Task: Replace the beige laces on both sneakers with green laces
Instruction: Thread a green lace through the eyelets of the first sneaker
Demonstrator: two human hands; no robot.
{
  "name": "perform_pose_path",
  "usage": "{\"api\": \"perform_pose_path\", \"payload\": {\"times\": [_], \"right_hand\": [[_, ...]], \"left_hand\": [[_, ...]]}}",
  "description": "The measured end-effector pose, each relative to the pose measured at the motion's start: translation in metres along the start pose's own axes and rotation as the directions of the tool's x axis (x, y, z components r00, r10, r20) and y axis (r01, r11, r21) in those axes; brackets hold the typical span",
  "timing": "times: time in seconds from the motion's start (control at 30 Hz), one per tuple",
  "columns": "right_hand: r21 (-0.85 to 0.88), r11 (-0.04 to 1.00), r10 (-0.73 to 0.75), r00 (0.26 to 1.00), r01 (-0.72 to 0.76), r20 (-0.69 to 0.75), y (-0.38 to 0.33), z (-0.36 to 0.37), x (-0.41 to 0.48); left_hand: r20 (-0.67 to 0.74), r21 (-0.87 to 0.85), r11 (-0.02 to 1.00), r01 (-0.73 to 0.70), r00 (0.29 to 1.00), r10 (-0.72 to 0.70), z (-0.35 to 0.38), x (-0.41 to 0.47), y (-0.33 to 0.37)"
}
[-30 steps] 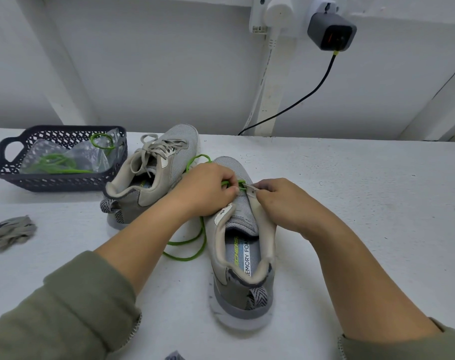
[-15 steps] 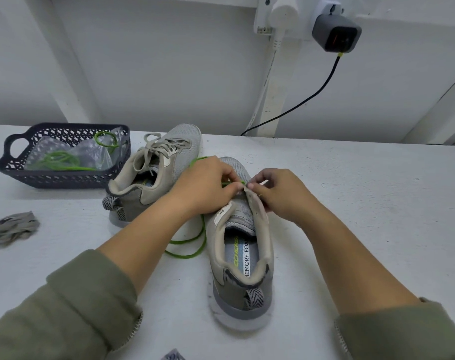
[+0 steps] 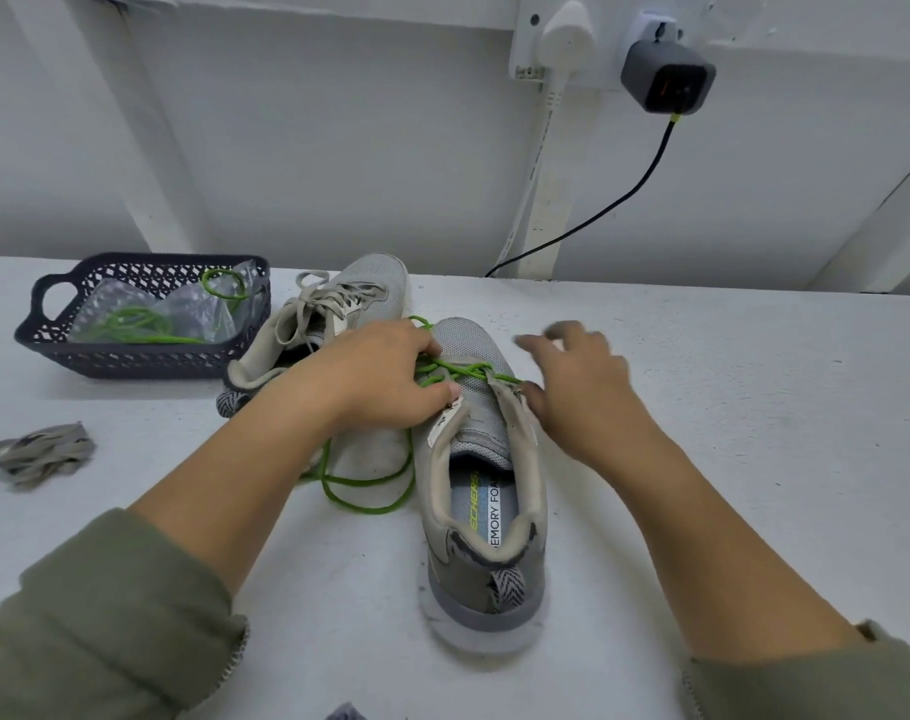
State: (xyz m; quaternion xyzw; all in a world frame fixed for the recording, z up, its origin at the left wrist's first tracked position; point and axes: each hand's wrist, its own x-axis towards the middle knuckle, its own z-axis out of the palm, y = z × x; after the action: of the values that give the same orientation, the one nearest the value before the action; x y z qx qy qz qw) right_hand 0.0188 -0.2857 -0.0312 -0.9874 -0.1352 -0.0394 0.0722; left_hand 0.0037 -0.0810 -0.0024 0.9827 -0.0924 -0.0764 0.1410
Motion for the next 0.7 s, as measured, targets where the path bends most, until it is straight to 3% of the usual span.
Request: {"api": "perform_pose_path", "payload": {"times": [0.07, 0.13, 0.2, 0.27, 0.3, 0.4, 0.47, 0.5, 0.57, 0.63, 0.67, 0.7], "right_hand": [[0.115, 0.987, -0.116, 0.993, 0.116, -0.008, -0.007, 0.003, 0.003], [0.158, 0.985, -0.078, 0.997, 0.073, 0.028, -0.006, 0.003, 0.001], [-0.015, 0.993, 0.121, 0.980, -0.120, 0.159, -0.001, -0.005, -0.003], [-0.203, 0.941, 0.318, 0.916, -0.272, 0.244, 0.000, -0.014, -0.008], [-0.193, 0.947, 0.299, 0.927, -0.258, 0.228, -0.003, -0.016, -0.008], [0.081, 0.997, -0.014, 0.999, 0.011, 0.035, -0.012, -0.007, 0.003], [0.195, 0.977, -0.101, 0.993, 0.089, 0.055, -0.017, -0.003, 0.007], [0.188, 0.981, -0.067, 0.995, 0.051, 0.079, -0.012, 0.000, 0.008], [0.032, 0.987, 0.150, 0.973, -0.158, 0.177, -0.002, -0.002, 0.006], [-0.145, 0.924, 0.382, 0.880, -0.354, 0.281, 0.006, -0.007, -0.002], [-0.153, 0.917, 0.397, 0.872, -0.368, 0.286, 0.006, -0.007, -0.004], [-0.093, 0.944, 0.330, 0.913, -0.316, 0.242, 0.005, -0.006, -0.003]], "left_hand": [[0.003, 0.007, 1.000, -0.005, 1.000, 0.005, 0.000, -0.001, 0.000], [-0.005, 0.021, 1.000, -0.009, 1.000, 0.009, 0.001, -0.002, 0.001], [-0.023, 0.031, 0.999, -0.020, 1.000, 0.020, 0.003, -0.003, 0.001], [-0.036, 0.019, 1.000, -0.023, 0.999, 0.024, 0.005, -0.004, 0.000], [-0.048, 0.002, 1.000, -0.024, 0.999, 0.024, 0.006, -0.005, -0.001], [-0.119, -0.060, 0.998, -0.022, 0.993, 0.015, 0.009, -0.006, -0.005], [-0.173, -0.066, 0.998, -0.012, 0.985, 0.000, 0.012, -0.007, -0.006], [-0.188, -0.052, 0.999, -0.003, 0.982, -0.007, 0.013, -0.007, -0.007], [-0.200, -0.014, 1.000, 0.007, 0.980, -0.009, 0.015, -0.006, -0.007], [-0.188, 0.010, 1.000, 0.012, 0.982, -0.010, 0.016, -0.007, -0.006], [-0.185, 0.013, 1.000, 0.014, 0.983, -0.011, 0.015, -0.007, -0.005], [-0.184, 0.018, 1.000, 0.018, 0.983, -0.014, 0.014, -0.006, -0.004]]}}
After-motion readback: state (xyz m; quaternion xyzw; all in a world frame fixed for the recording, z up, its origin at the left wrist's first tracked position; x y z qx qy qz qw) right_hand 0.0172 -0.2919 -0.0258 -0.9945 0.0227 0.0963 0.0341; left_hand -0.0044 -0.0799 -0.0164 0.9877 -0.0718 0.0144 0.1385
